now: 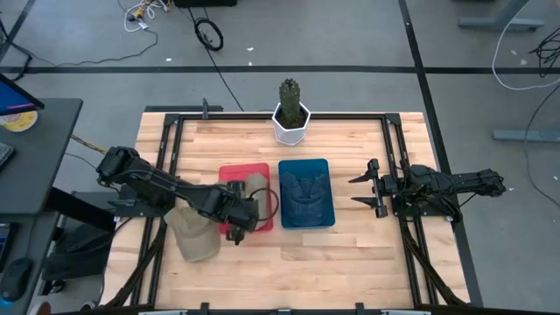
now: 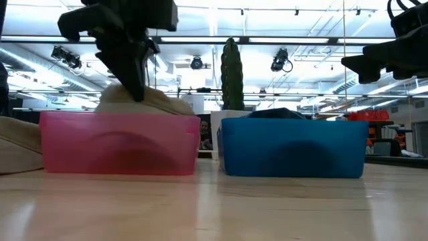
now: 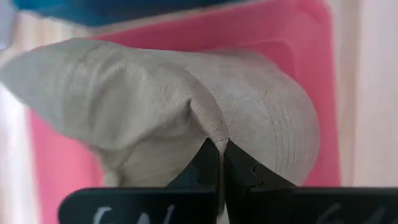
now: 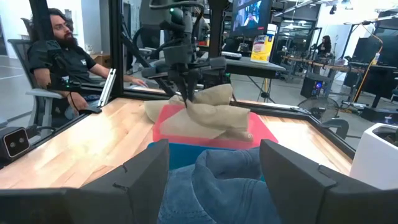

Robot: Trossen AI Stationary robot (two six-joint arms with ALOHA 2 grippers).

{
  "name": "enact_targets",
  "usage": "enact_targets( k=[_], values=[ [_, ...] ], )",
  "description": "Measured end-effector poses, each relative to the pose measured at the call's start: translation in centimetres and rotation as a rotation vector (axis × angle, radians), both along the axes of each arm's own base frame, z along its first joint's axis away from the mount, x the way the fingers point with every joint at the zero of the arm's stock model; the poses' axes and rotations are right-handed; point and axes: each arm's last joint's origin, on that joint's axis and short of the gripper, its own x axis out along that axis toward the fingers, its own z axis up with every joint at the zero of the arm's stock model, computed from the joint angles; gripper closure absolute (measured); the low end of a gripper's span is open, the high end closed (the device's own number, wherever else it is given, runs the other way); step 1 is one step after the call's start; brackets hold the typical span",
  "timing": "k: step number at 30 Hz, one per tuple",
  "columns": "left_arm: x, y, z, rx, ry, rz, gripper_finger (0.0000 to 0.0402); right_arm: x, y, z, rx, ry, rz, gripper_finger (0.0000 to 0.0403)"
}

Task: Pick & Place hat
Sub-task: Put the bottom brown cap into the red bin

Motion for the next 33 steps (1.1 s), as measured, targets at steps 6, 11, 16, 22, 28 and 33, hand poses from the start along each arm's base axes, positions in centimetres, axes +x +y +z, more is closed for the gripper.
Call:
enact_targets(
  k=[6,11,16,22,28,33],
  values=[
    [0.7,0.3,-0.4,-0.059,-0.046,-0.023,0.0397,0.0,0.0,0.0,0.000,0.000,0.000,0.0149],
    [0.7,0.6,-0.5,-0.088,-0.037,0.004,0.0397,0.0,0.0,0.0,0.000,0.000,0.000,0.0149],
    [0.8,0.9,-1.0,-0.107,-0.038,0.010,0.0395,0.0,0.0,0.0,0.000,0.000,0.000,0.0149],
    [0.3,2.0,-3.4,-0.129,-0.008,0.018,0.0391,0.0,0.0,0.0,0.000,0.000,0.000,0.0149],
    [0.1,2.7,-3.8,-0.134,0.012,0.054,0.0363,0.0,0.0,0.0,0.000,0.000,0.000,0.0149],
    [0.4,2.4,-3.1,-0.131,0.003,0.026,0.0323,0.0,0.0,0.0,0.000,0.000,0.000,0.0149]
  ],
)
